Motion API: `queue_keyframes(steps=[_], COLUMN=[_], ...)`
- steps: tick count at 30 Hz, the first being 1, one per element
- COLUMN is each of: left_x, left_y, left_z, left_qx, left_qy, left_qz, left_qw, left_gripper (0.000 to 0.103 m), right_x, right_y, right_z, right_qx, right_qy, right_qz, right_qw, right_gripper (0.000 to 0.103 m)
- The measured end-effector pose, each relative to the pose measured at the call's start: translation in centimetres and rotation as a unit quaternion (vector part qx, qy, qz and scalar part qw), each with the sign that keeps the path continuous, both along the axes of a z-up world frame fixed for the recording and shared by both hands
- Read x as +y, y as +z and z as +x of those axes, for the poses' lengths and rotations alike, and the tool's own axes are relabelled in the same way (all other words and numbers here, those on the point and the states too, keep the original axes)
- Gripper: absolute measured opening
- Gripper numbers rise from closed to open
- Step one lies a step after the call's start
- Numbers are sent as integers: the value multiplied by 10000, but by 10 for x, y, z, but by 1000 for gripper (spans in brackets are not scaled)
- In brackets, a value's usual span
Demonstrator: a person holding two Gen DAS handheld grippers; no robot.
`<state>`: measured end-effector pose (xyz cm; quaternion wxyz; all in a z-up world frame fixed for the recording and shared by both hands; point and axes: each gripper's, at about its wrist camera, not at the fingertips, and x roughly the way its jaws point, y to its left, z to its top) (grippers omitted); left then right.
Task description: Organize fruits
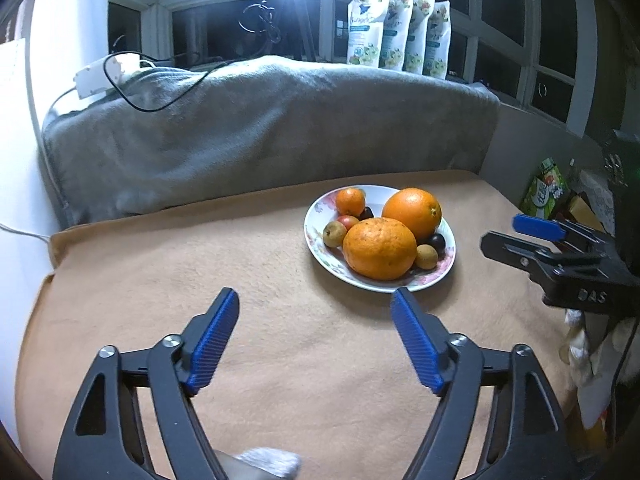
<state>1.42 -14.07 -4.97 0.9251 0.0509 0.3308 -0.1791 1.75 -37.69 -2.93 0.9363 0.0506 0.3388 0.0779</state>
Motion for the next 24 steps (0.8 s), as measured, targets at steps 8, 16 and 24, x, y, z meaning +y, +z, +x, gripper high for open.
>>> queue_keyframes(steps=[8,16,24], left_x=[3,6,8], left_y=[4,4,7], left_z=[0,-2,-4], left_qx=[20,-6,-65], left_qy=[227,307,317], left_qz=[-47,-54,-73], left_qw=[9997,9995,9995], left_gripper=[82,82,82], right_x=[0,2,1], right_y=[0,-1,-1], right_z=[-9,-12,-12], right_qx=[50,57,63], right_qy=[-146,-173,-202], right_qz=[-22,-61,-38], right_qw=[9999,9998,9998], right_gripper=[92,92,92])
